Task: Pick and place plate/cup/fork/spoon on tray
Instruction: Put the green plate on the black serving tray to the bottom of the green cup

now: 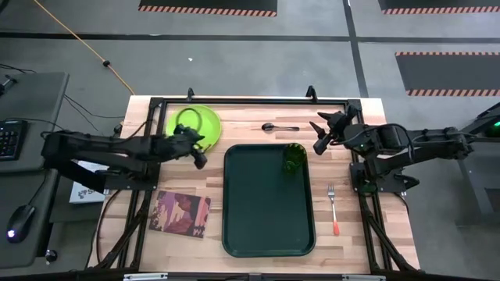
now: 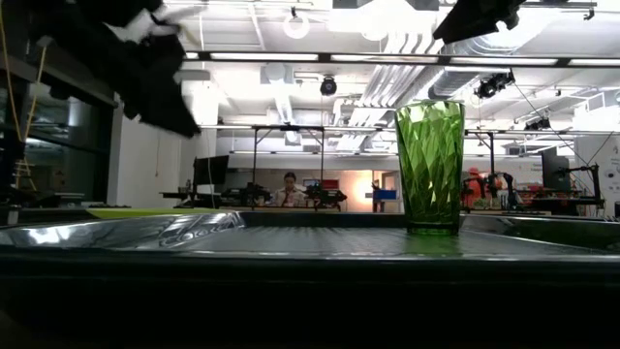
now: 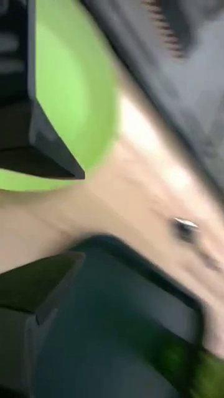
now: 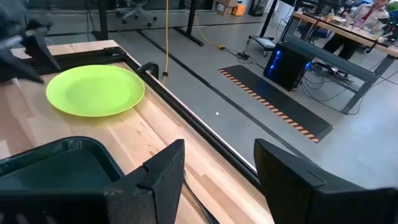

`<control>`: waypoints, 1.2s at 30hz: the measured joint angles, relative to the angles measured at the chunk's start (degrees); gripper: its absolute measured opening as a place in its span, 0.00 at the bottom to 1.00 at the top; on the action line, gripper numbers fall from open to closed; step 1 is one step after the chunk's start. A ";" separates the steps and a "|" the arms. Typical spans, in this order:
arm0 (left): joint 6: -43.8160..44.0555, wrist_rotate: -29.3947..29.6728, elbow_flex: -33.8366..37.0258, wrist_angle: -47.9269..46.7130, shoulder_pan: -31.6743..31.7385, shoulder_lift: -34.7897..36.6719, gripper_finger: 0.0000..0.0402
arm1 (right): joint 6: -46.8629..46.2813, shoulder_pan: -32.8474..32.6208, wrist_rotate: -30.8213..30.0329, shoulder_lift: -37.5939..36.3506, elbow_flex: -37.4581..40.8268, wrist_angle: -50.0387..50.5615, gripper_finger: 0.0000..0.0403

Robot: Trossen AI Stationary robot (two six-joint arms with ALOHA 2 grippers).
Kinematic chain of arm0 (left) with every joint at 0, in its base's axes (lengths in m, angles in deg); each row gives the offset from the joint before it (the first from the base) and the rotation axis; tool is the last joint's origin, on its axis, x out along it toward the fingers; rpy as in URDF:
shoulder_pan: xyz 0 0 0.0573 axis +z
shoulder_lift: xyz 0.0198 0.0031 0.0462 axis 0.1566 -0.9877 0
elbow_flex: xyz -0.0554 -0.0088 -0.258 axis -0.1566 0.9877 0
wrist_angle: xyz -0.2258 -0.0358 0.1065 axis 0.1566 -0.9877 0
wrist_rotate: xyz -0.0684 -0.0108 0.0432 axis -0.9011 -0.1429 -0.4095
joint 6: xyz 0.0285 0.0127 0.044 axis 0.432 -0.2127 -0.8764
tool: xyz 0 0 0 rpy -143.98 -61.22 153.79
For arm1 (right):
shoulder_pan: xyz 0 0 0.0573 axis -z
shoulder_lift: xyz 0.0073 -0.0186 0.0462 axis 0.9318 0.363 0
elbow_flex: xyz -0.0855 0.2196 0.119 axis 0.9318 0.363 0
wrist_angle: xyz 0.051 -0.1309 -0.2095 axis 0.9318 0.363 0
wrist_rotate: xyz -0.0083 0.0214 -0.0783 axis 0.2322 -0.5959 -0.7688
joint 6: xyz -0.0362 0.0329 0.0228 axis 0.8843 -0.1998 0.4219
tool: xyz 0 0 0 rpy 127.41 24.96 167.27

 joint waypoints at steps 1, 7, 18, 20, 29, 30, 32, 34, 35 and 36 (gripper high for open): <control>1.00 -1.31 -0.98 -2.08 0.62 -2.25 0.52 | -0.49 0.00 0.16 0.00 0.00 0.20 0.46; 2.97 -11.06 -1.88 -2.07 3.29 -13.11 0.54 | -3.00 0.00 0.23 0.00 0.00 3.18 0.46; 1.90 -4.52 -1.88 0.63 5.88 -24.99 0.54 | -4.80 0.00 0.18 0.02 0.00 4.71 0.46; 1.93 -4.50 -1.88 0.51 6.39 -26.66 0.54 | -4.79 0.00 0.17 0.02 0.00 4.69 0.46; 3.02 -2.62 -2.13 0.61 7.22 -30.84 0.48 | -4.79 0.00 0.14 0.02 0.00 4.69 0.46; 3.04 -2.23 -2.14 0.75 7.26 -30.83 0.44 | -4.78 0.00 0.14 0.02 0.00 4.69 0.46; 3.07 -1.52 -2.36 0.42 7.33 -30.79 0.35 | -4.96 0.00 0.37 0.02 0.00 4.70 0.46; 2.84 -0.64 -3.03 -1.11 7.44 -30.89 0.23 | -5.61 0.00 0.55 0.02 0.00 4.70 0.46; 2.71 0.14 -3.44 -2.42 7.53 -30.89 0.16 | -5.91 0.00 0.56 0.02 0.00 4.72 0.46; 2.25 0.94 -4.17 -3.36 7.52 -30.91 0.09 | -6.21 -0.01 0.60 0.02 0.00 4.71 0.46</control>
